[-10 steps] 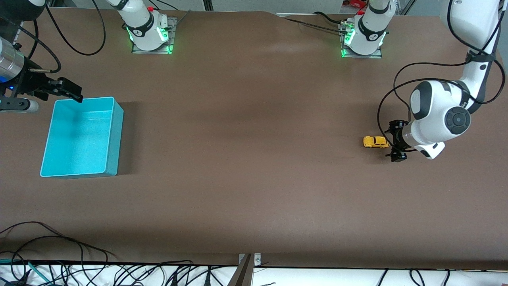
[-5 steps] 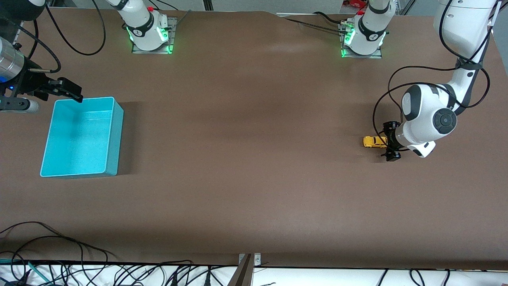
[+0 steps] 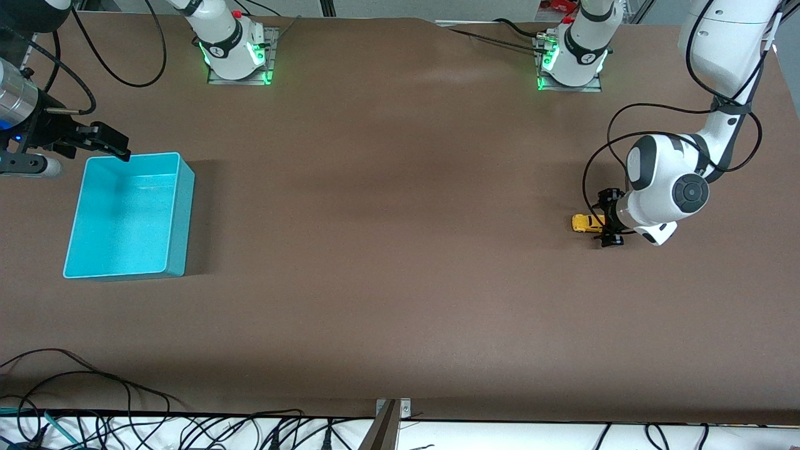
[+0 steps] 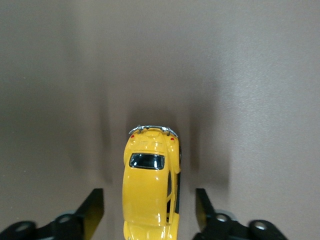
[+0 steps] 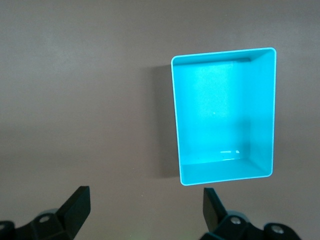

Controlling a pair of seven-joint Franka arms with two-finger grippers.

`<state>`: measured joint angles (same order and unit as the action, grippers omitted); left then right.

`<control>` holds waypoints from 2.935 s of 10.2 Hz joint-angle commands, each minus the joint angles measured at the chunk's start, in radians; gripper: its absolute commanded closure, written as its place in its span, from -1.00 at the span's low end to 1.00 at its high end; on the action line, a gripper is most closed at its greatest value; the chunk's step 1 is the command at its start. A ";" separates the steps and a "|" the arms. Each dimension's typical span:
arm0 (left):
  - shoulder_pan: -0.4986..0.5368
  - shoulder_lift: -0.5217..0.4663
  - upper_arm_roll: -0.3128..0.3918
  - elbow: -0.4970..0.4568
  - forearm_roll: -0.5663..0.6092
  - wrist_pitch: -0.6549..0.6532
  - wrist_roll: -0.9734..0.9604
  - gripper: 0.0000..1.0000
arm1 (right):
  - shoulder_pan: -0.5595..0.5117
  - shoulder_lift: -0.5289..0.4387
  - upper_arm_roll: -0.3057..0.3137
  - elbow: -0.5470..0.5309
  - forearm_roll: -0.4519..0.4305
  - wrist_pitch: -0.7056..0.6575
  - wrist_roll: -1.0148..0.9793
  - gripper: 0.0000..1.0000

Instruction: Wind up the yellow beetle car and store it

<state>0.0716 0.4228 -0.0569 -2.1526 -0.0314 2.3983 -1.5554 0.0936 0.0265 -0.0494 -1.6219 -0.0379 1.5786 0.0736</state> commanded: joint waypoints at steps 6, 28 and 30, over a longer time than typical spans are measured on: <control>-0.019 -0.048 -0.052 0.022 -0.019 -0.040 -0.049 1.00 | -0.003 -0.010 0.000 0.005 0.016 -0.003 -0.006 -1.00; 0.296 0.146 -0.135 0.040 0.304 0.059 -0.009 1.00 | -0.003 -0.010 0.000 0.004 0.016 -0.003 -0.006 -1.00; 0.338 0.146 -0.136 0.042 0.343 0.059 -0.002 1.00 | -0.003 -0.010 0.000 0.005 0.016 -0.003 -0.006 -1.00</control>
<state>0.3721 0.4590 -0.2019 -2.1120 0.2489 2.4098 -1.5741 0.0936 0.0265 -0.0495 -1.6215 -0.0374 1.5786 0.0735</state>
